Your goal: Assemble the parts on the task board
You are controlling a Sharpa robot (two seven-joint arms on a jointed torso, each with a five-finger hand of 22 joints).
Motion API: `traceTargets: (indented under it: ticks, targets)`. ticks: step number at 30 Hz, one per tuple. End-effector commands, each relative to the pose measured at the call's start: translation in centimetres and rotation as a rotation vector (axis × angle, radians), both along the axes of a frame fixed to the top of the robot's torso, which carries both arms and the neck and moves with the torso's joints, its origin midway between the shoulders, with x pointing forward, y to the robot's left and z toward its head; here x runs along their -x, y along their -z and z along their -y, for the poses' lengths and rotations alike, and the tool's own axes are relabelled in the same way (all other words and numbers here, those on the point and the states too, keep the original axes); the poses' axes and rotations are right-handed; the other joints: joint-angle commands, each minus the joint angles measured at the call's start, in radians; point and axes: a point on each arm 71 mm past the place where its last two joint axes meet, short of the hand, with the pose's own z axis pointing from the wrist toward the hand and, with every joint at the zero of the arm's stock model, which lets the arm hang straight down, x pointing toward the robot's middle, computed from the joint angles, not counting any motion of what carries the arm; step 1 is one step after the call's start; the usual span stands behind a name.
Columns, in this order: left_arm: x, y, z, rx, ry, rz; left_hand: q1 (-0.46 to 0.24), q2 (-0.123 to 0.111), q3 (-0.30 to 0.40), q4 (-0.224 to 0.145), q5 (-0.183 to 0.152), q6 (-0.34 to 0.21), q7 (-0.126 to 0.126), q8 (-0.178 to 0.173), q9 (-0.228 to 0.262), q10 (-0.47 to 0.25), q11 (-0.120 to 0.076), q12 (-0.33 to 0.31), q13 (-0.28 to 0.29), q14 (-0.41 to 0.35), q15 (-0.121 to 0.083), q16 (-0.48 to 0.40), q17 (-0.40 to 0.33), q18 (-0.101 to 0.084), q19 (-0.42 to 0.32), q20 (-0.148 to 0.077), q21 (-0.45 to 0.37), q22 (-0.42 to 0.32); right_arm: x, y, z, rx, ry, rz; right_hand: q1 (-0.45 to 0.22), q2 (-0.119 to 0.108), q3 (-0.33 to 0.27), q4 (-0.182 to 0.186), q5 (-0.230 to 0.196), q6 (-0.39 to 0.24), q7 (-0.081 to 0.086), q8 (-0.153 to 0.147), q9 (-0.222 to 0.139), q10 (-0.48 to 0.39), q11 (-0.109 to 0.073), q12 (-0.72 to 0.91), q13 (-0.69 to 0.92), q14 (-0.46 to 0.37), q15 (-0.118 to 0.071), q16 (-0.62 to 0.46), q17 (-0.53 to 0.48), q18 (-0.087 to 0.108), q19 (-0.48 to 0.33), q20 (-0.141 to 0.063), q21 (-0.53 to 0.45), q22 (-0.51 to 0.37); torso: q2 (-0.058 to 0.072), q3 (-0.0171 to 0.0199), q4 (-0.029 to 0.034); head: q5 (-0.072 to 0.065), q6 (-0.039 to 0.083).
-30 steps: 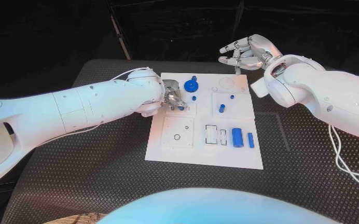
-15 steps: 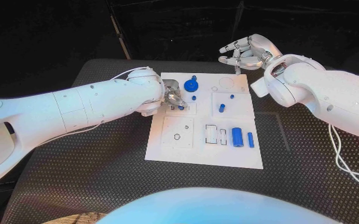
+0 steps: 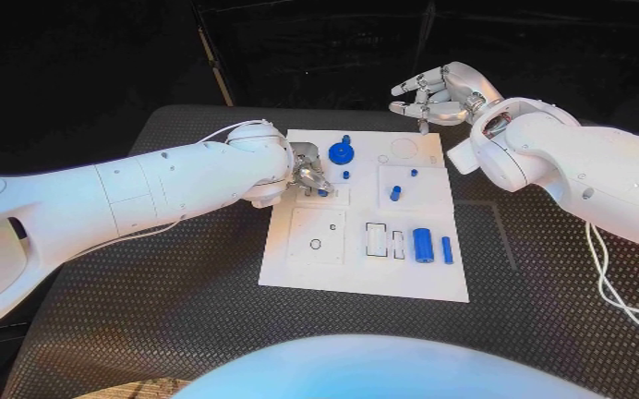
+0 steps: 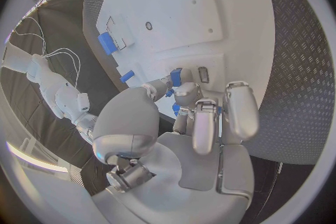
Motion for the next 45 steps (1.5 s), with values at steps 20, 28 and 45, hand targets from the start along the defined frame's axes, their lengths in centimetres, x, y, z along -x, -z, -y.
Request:
traceTargets:
  ticks: [20,28,45]
  targets:
    - [0.01,0.61,0.30,-0.032,0.021,-0.037,-0.021,0.037,0.068,-0.051,0.002,0.018,-0.003,0.011,-0.001,0.019,0.000,0.008,0.003,0.105,-0.004,0.006,0.263,-0.015,0.010,-0.001,0.008,0.007,0.06,-0.14,-0.13,0.006,-0.013,0.002,-0.001,0.006,-0.002,0.000,0.004,-0.004,0.002,0.006,0.000,-0.003,0.001,0.002,-0.001,0.024,-0.007,-0.006,-0.001,0.014,-0.005,0.001,-0.006,-0.001,0.001,0.0003,-0.0005,-0.003,0.000]
    - [-0.08,0.68,0.53,-0.037,0.026,-0.044,-0.040,0.044,0.054,-0.038,0.001,0.024,-0.005,0.012,-0.002,0.024,-0.001,0.010,0.006,0.105,-0.005,0.006,0.263,-0.015,0.011,-0.001,0.009,0.009,0.09,-0.14,-0.14,0.008,-0.015,0.002,-0.001,0.006,-0.002,0.000,0.004,-0.004,0.002,0.006,0.000,-0.003,0.001,0.002,-0.001,0.024,-0.007,-0.006,-0.001,0.014,-0.005,0.001,-0.006,-0.001,0.001,0.0001,-0.0008,-0.004,-0.001]
    - [-0.40,0.76,-0.10,-0.040,0.007,-0.039,-0.177,-0.003,-0.188,0.081,-0.004,0.046,-0.008,0.005,-0.014,0.028,-0.003,0.014,0.008,0.105,-0.007,0.006,0.263,-0.017,0.015,-0.003,0.010,0.017,0.08,-0.15,-0.12,0.008,-0.015,0.004,-0.004,0.006,-0.004,0.001,0.004,-0.002,0.001,0.008,0.001,-0.008,0.001,-0.002,-0.008,0.022,-0.007,-0.010,-0.007,0.016,-0.009,0.001,-0.012,-0.009,0.001,-0.0008,-0.0002,-0.007,0.000]
